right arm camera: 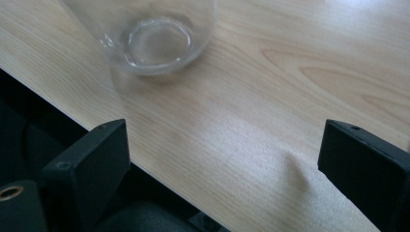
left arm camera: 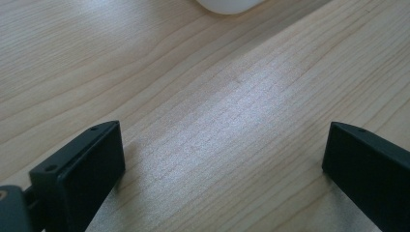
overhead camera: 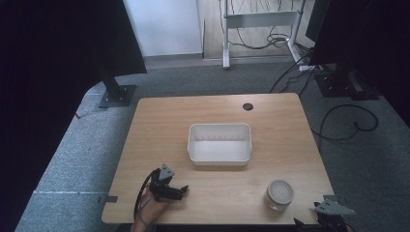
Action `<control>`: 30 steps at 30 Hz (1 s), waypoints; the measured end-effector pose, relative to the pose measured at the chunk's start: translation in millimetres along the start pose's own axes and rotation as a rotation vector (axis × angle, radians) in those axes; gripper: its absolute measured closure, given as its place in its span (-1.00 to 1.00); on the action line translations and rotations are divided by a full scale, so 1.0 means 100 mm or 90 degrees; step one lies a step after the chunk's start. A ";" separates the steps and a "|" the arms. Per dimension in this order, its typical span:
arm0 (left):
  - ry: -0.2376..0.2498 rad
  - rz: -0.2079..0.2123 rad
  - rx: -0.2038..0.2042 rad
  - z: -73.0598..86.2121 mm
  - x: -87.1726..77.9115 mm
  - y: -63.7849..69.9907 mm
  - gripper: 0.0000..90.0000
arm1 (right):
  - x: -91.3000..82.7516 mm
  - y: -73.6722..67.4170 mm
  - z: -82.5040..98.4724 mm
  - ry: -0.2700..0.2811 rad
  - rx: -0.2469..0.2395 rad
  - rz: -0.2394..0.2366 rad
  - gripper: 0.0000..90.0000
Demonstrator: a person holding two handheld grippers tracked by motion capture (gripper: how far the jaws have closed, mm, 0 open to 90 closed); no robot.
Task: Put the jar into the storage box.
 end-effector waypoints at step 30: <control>0.000 -0.005 -0.006 -0.01 0.00 -0.01 -0.98 | -0.04 -0.24 -0.30 0.052 -0.056 -0.028 -0.90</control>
Point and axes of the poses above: each handheld gripper's, and its own axes: x roughly forward along the jaws, z roughly out of its underside, y roughly to its right, the point moved 1 cm from there along x, roughly forward along the jaws, and after that the axes turned 12 degrees about -y, right-handed, at the moved point
